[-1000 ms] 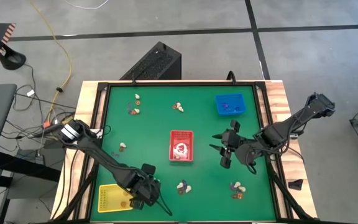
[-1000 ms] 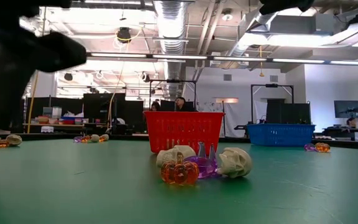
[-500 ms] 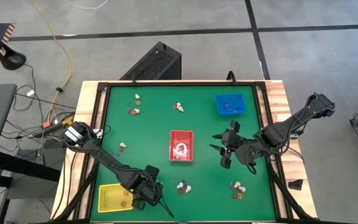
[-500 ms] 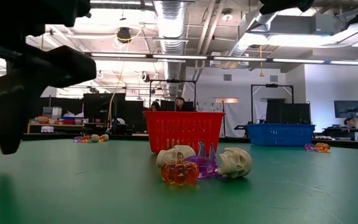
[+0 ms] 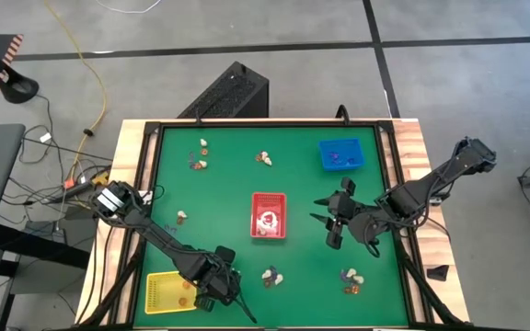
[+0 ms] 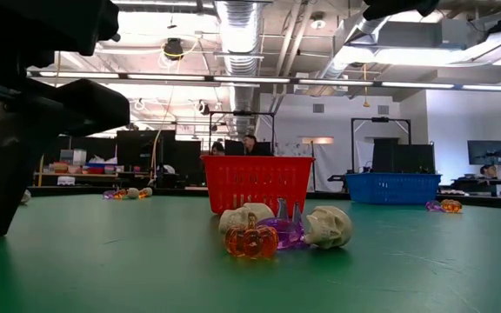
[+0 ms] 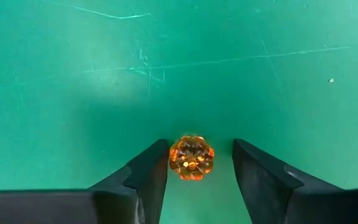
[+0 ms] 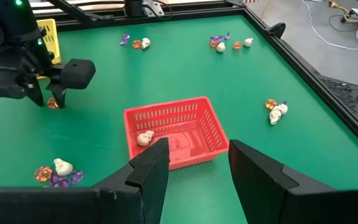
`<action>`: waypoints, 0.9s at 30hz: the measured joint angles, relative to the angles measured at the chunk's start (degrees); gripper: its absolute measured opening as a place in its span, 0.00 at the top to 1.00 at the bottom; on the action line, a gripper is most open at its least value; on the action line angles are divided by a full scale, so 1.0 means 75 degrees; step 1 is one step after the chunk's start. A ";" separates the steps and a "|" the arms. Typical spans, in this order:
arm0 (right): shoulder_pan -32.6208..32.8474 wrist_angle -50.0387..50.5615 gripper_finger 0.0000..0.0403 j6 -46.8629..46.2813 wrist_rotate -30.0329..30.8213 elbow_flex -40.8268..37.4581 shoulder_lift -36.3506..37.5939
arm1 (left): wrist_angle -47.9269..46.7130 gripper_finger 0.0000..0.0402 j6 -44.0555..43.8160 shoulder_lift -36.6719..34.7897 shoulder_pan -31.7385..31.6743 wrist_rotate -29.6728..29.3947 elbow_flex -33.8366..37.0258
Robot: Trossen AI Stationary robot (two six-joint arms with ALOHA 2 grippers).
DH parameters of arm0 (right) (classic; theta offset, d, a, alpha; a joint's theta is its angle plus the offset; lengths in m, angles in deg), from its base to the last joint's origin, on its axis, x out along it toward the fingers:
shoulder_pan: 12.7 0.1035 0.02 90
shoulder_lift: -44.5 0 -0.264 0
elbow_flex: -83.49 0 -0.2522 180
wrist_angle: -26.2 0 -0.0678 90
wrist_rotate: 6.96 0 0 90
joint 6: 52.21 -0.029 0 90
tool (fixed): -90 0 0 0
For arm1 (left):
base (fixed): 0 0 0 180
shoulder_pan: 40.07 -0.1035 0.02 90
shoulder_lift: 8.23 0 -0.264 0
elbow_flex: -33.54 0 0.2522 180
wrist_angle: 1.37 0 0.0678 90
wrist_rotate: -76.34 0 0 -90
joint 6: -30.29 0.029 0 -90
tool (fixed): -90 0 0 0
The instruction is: Sort Halloween decoration
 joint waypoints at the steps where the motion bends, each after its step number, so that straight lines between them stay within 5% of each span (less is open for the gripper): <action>1: -0.0003 0.0000 0.51 0.0000 0.0000 0.0000 0.0000 | -0.0009 0.60 0.0002 0.0001 -0.0004 0.0000 0.0000; 11: -0.0002 0.0000 0.51 0.0000 0.0000 0.0000 0.0000 | -0.0282 0.78 0.0011 0.0015 -0.0050 0.0032 -0.0059; 20: -0.0002 -0.0007 0.51 0.0000 0.0002 0.0000 -0.0003 | -0.2261 0.77 0.0401 -0.0009 -0.0055 0.0195 -0.1464; 27: 0.0000 0.0000 0.51 -0.0055 0.0003 0.0000 -0.0003 | -0.4124 0.78 -0.0652 -0.0521 0.0147 0.0423 -0.2413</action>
